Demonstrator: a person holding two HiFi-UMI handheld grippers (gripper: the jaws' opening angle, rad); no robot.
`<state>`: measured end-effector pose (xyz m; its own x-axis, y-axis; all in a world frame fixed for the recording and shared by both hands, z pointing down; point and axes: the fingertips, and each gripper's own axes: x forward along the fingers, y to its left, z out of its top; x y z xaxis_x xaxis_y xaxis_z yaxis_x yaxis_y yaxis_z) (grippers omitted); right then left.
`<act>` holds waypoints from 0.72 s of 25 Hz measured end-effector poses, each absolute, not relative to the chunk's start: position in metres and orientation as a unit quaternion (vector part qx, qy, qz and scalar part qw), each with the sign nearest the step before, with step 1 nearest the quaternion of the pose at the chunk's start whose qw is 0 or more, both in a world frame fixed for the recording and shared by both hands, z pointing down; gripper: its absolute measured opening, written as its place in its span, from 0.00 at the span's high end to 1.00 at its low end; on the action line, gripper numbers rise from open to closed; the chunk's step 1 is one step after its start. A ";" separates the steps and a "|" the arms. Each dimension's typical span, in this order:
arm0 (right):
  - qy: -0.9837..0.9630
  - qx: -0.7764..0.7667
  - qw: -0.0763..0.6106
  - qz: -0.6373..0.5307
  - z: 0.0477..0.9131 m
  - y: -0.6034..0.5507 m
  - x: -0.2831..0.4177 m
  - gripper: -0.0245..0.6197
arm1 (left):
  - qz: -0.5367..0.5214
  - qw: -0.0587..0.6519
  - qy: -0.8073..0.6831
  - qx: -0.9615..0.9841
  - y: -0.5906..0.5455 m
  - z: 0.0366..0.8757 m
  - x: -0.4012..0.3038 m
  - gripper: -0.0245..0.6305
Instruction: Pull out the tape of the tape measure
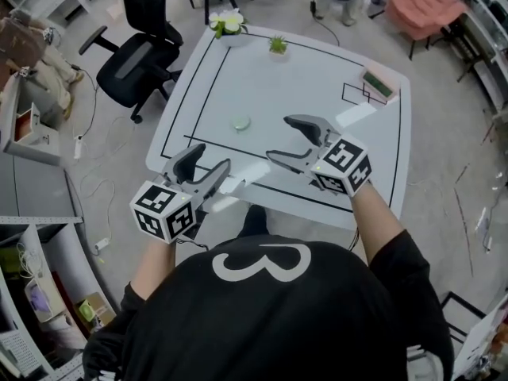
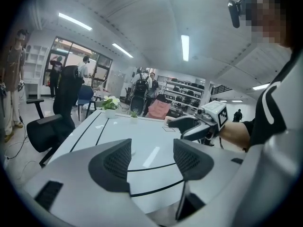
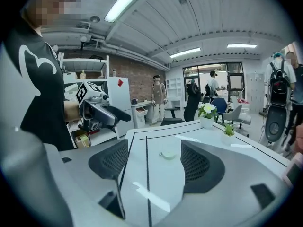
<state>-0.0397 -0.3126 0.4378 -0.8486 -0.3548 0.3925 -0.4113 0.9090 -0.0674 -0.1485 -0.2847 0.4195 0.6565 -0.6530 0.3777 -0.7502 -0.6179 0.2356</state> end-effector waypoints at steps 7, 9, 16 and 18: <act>-0.958 0.163 0.228 0.058 0.471 -0.363 -0.072 0.43 | 0.135 0.204 -0.402 0.882 -0.309 0.434 -0.168 0.58; -0.958 0.159 0.232 0.063 0.483 -0.372 -0.078 0.43 | 0.138 0.206 -0.408 0.879 -0.314 0.437 -0.173 0.58; -0.947 0.137 0.280 0.082 0.528 -0.395 -0.099 0.43 | 0.142 0.216 -0.421 0.870 -0.325 0.448 -0.188 0.59; -0.942 0.125 0.304 0.073 0.540 -0.398 -0.104 0.43 | 0.144 0.221 -0.424 0.867 -0.325 0.452 -0.192 0.59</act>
<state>-0.1042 -0.3982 0.5402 -0.7839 -0.1900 0.5912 -0.2791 0.9583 -0.0620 -0.1919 -0.3251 0.4521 0.5993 -0.6705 0.4373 -0.7981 -0.5434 0.2604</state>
